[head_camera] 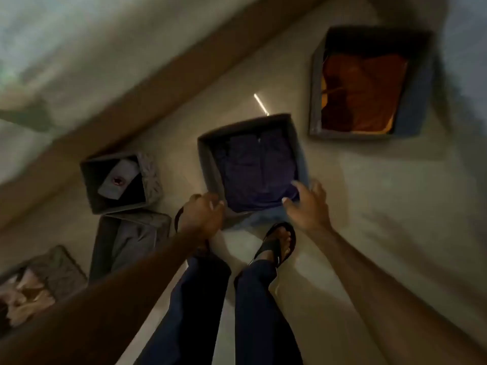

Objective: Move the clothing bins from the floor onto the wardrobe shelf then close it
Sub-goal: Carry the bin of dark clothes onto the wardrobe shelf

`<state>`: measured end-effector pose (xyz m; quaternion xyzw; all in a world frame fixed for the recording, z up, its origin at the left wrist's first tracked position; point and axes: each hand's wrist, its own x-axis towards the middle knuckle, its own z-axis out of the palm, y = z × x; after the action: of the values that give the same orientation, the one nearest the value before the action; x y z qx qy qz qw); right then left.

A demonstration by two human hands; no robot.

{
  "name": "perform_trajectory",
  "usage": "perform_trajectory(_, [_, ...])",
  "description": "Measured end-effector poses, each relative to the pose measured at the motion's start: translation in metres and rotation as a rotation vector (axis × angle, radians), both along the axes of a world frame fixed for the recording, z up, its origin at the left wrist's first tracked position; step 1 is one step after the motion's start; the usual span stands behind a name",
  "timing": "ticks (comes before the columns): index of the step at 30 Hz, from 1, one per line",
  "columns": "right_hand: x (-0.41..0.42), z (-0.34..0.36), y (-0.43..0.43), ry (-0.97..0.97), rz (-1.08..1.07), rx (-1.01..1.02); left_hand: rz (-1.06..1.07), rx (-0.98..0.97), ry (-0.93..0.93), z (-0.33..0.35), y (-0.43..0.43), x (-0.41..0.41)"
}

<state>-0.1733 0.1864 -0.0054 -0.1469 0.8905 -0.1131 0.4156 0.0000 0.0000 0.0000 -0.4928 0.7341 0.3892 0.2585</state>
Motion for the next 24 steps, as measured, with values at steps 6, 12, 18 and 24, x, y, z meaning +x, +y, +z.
perform_trajectory(6, [-0.026,-0.108,-0.014,0.121,0.079,0.142,0.004,0.117,-0.108,-0.089,-0.018,-0.029])
perform_trajectory(12, [-0.051,-0.109,-0.021,0.148,0.077,0.087,0.028,-0.059,-0.1,-0.087,-0.031,-0.027])
perform_trajectory(18, [-0.034,0.007,-0.012,0.074,0.024,0.021,0.045,-0.019,-0.086,0.029,-0.038,-0.032])
perform_trajectory(24, [0.003,0.196,0.006,0.023,-0.124,0.055,-0.058,-0.051,-0.062,0.223,-0.037,-0.049])
